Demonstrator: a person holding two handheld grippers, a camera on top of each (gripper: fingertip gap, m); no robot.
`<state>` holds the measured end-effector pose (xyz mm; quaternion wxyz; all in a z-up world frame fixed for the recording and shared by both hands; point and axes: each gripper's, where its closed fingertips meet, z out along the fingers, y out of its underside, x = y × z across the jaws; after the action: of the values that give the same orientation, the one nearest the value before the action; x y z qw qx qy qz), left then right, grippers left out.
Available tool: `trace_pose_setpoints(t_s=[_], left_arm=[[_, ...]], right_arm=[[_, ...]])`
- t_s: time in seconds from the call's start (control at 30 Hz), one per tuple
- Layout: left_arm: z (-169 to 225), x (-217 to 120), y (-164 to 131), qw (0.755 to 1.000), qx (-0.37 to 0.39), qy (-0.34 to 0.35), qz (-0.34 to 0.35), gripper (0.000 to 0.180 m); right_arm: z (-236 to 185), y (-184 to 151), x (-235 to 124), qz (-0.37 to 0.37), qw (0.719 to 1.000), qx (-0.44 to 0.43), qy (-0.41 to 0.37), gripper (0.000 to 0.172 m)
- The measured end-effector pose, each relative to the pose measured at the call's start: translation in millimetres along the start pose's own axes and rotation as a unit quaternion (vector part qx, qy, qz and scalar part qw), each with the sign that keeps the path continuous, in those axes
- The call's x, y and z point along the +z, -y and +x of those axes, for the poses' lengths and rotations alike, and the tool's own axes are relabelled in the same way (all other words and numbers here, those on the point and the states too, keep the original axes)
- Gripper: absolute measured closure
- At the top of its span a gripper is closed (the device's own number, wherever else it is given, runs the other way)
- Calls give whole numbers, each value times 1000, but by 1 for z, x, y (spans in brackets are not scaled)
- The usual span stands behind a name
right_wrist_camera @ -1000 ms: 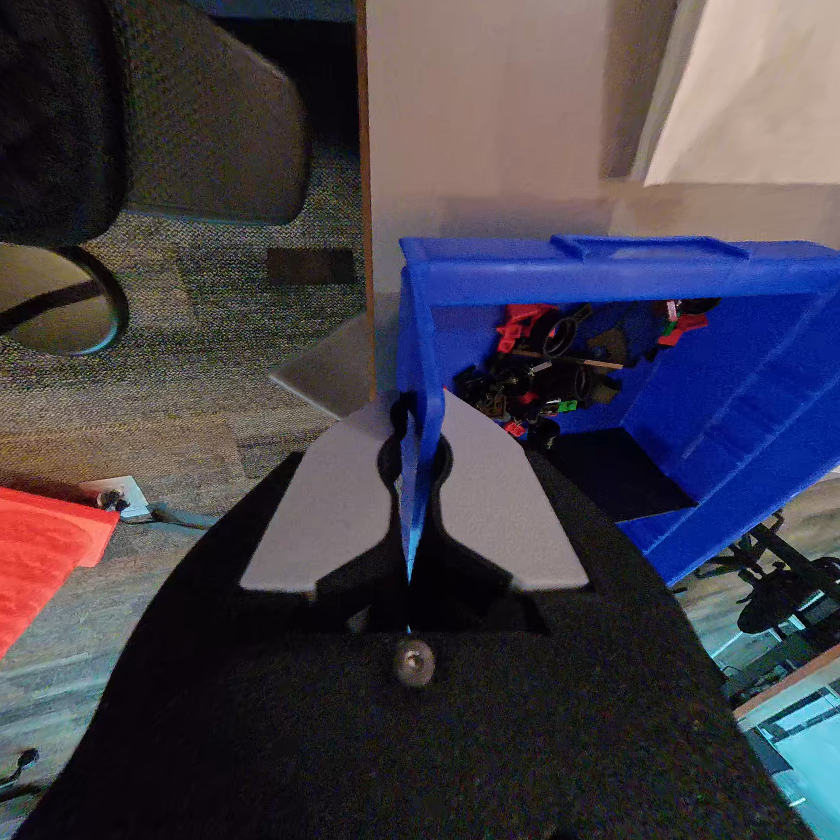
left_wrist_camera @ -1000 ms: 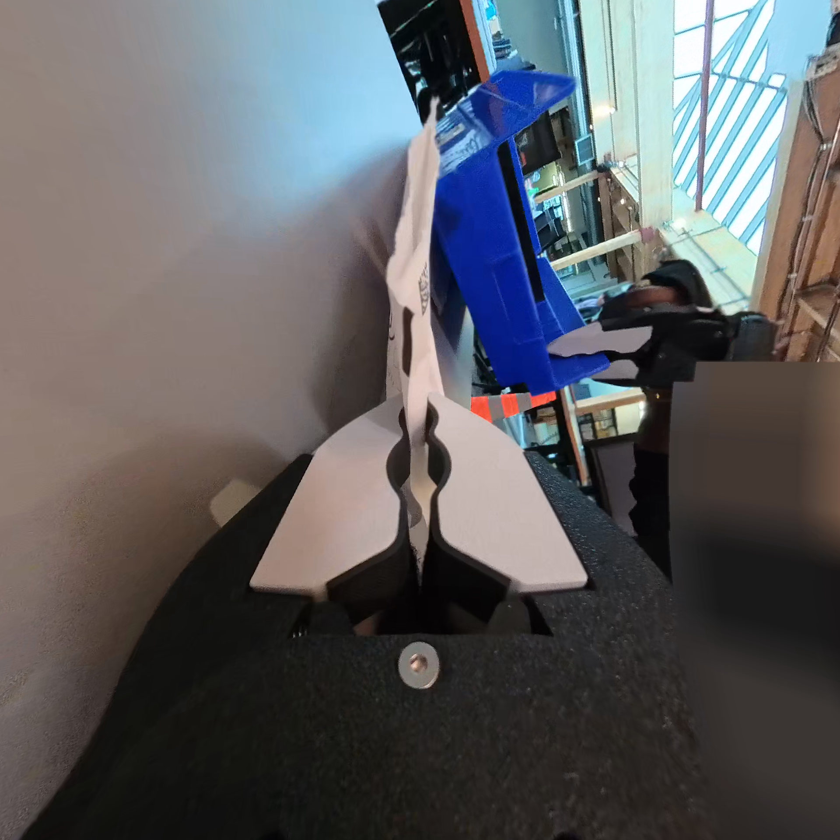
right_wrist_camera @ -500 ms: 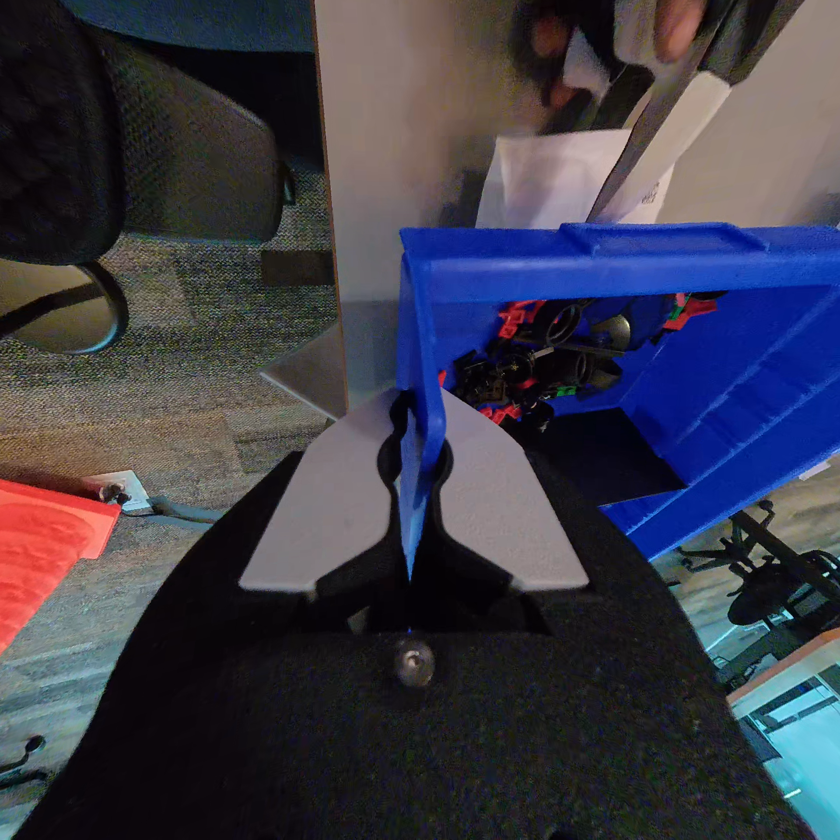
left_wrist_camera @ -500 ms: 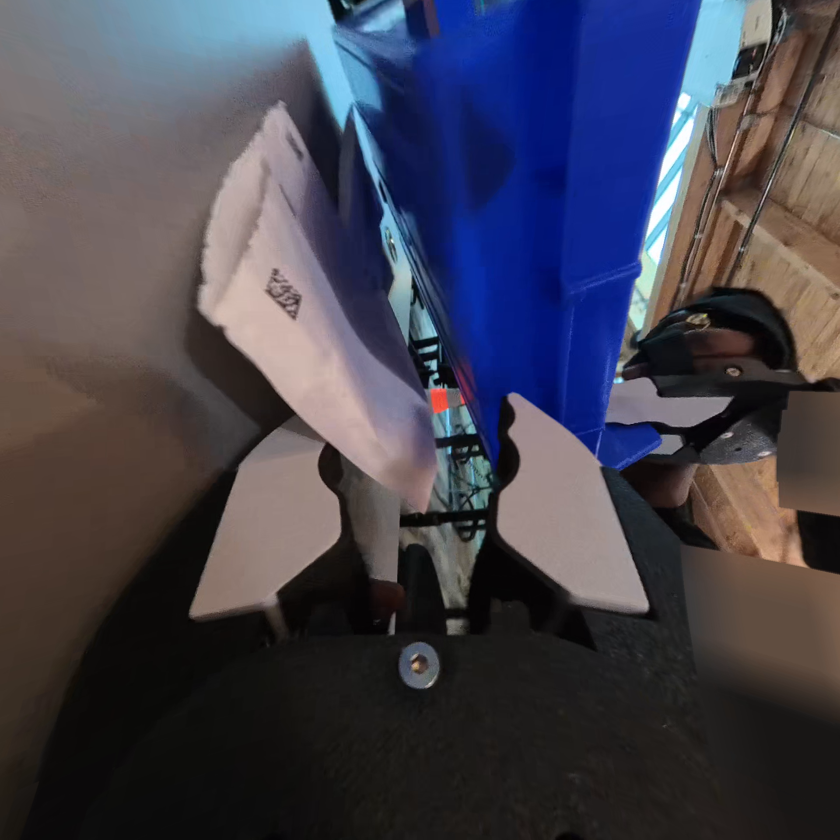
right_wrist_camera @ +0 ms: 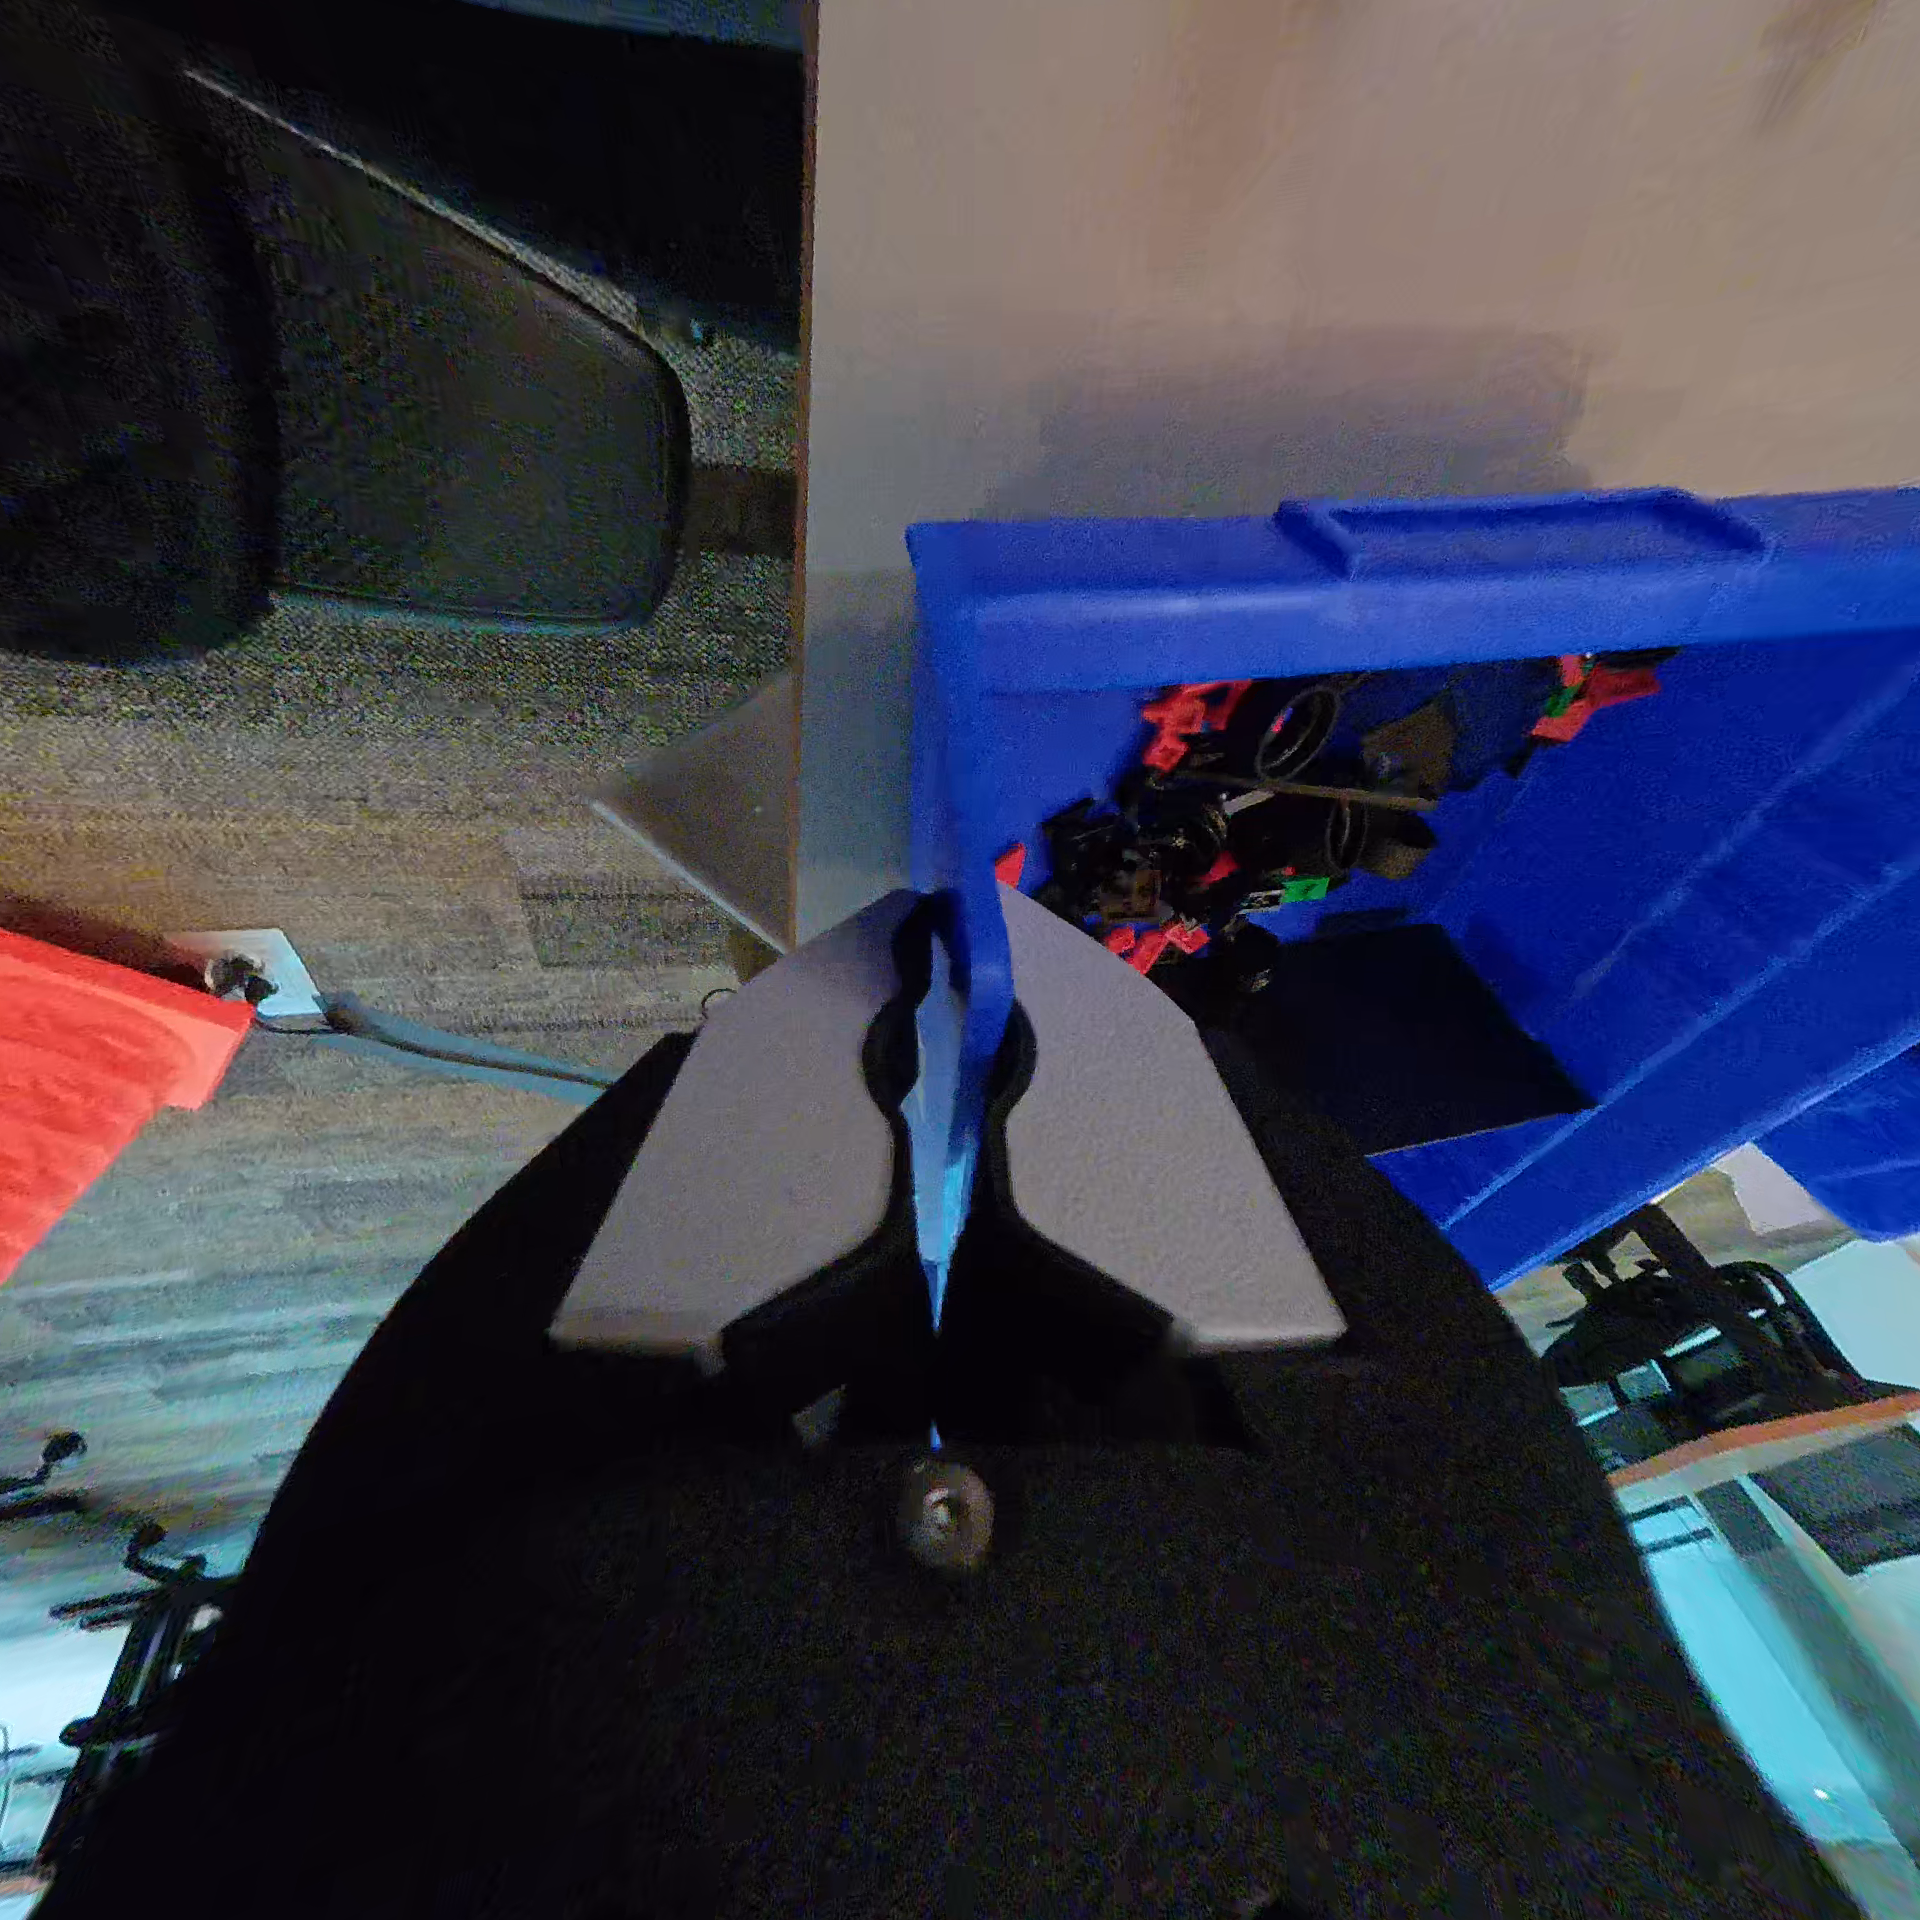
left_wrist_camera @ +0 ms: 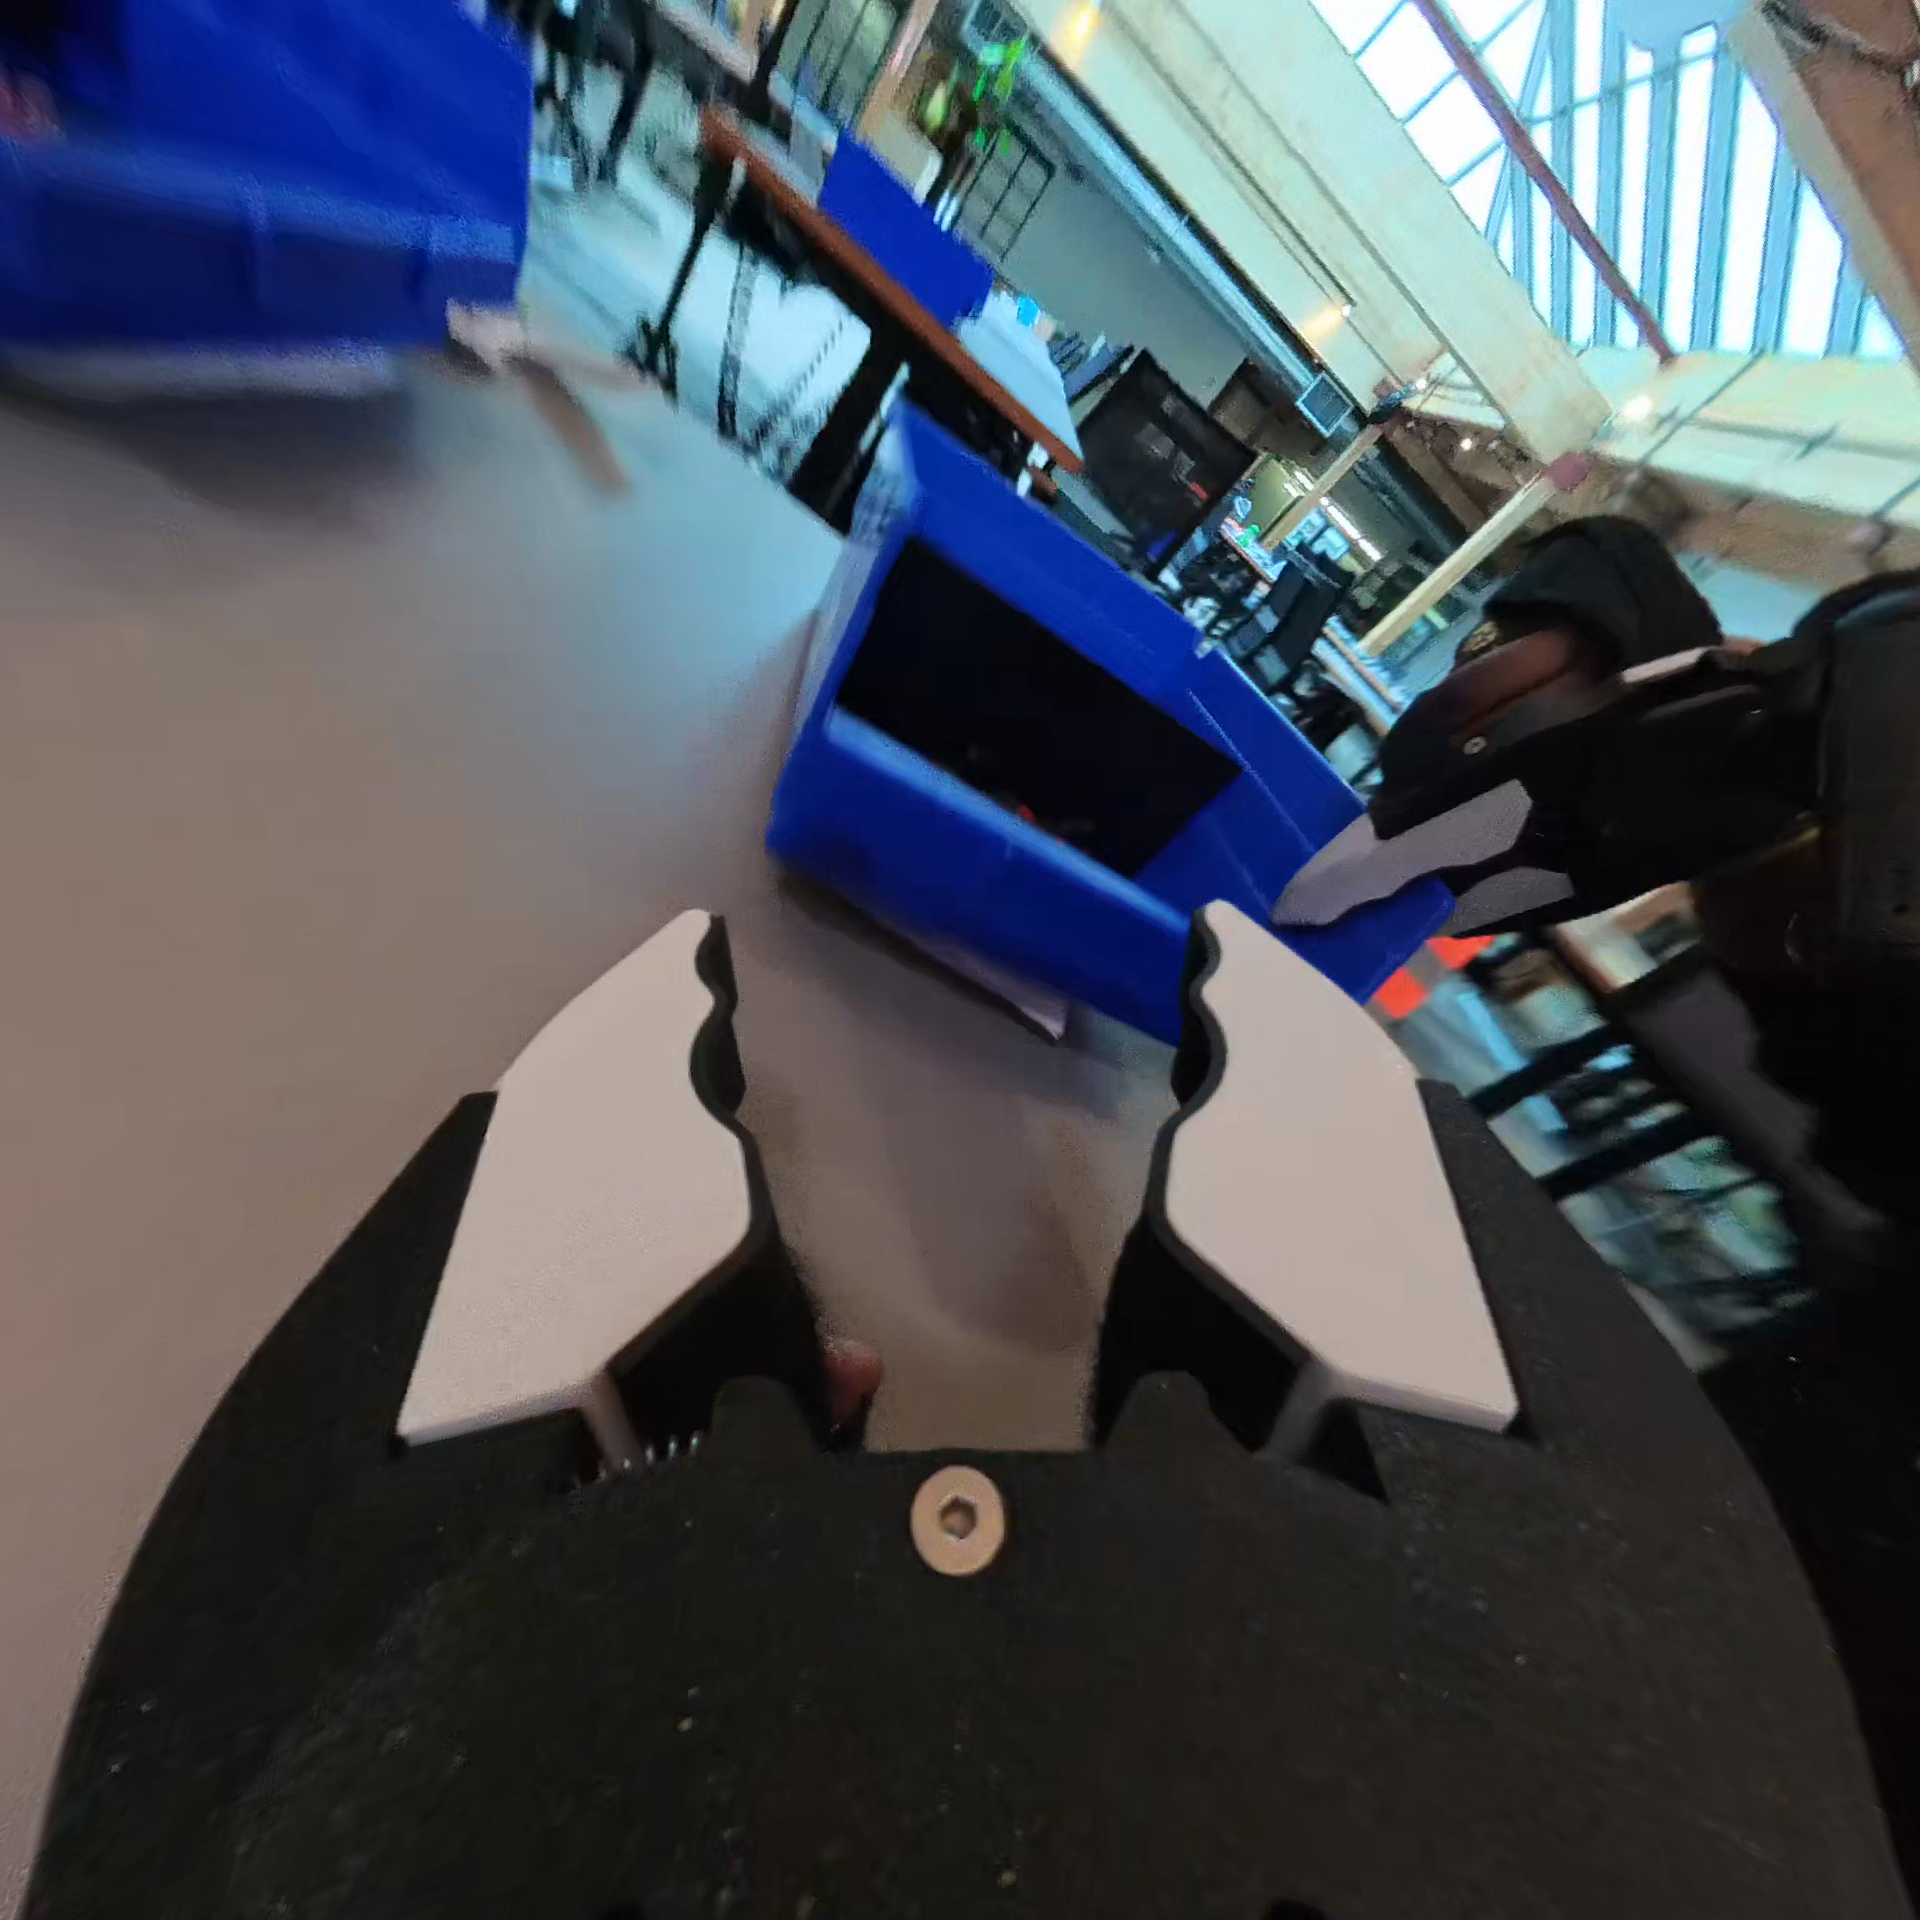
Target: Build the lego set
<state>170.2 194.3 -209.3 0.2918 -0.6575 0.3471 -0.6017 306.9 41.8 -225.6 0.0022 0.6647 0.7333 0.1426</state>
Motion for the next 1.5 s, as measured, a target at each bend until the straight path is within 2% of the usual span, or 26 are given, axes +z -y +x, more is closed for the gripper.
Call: trace_pose_setpoints(t_s=[0.07,0.13,0.17,0.2,0.27,0.3,0.4,0.43,0.5,0.6,0.67,0.73,0.87,0.93,0.97,1.03,1.1,1.13,1.17,1.23,1.27,1.3,1.33,1.37,1.43,1.5], left_arm=[[10,2,12,996,89,6,9,107],[23,13,13,982,189,6,-20,118],[29,20,11,970,241,8,-40,123],[35,27,7,955,291,6,-59,131],[42,39,-4,922,376,7,-90,141],[44,44,-12,906,410,2,-105,146],[37,55,-25,873,471,23,-123,155],[31,58,-26,869,478,33,-127,157],[25,64,-32,866,478,31,-140,157],[16,73,-32,873,468,36,-137,153],[14,79,-28,875,466,40,-126,152],[13,87,-31,874,465,33,-135,155],[5,104,-36,884,432,37,-174,180],[-7,115,-33,871,454,53,-181,180],[-12,120,-30,864,468,58,-173,180],[-17,125,-25,869,464,47,-165,180],[-20,125,-24,874,455,34,-170,180],[-20,124,-25,876,450,28,-173,180],[-20,124,-25,878,444,24,-177,180],[-20,124,-26,882,434,14,-184,180],[-21,123,-25,886,427,10,-183,180],[-22,123,-25,889,420,9,-183,180],[-23,123,-25,890,416,8,-187,180],[-24,123,-24,890,414,6,-190,180],[-25,123,-25,890,411,8,-198,180],[-25,123,-25,889,411,16,-200,180]], right_arm=[[-1,3,8,-15,1000,5,3,164],[2,1,11,-30,999,41,-4,159],[5,0,10,-30,997,64,-15,141],[4,1,6,-11,996,92,-7,129],[5,10,-11,79,981,176,23,115],[9,12,-24,134,965,220,43,116],[49,-9,-56,262,894,361,44,119],[68,-30,-54,268,870,414,23,120],[83,-73,-23,215,837,503,17,145],[62,-92,31,138,826,543,65,155],[50,-84,51,134,822,549,72,163],[45,-83,62,123,819,559,41,164],[45,-79,63,140,778,612,14,166],[45,-76,67,141,756,639,17,167],[46,-75,69,133,754,643,14,167],[45,-77,69,123,749,650,14,166],[49,-76,62,157,752,640,19,165],[58,-79,46,204,738,644,5,160],[68,-89,23,254,710,657,-24,152],[78,-129,-34,332,651,672,-120,143],[75,-156,-57,342,624,680,-177,133],[65,-182,-72,338,600,691,-221,114],[52,-202,-81,336,583,698,-246,104],[40,-215,-86,348,564,702,-262,102],[17,-229,-87,401,520,704,-271,106],[-11,-237,-70,425,490,710,-274,110]])
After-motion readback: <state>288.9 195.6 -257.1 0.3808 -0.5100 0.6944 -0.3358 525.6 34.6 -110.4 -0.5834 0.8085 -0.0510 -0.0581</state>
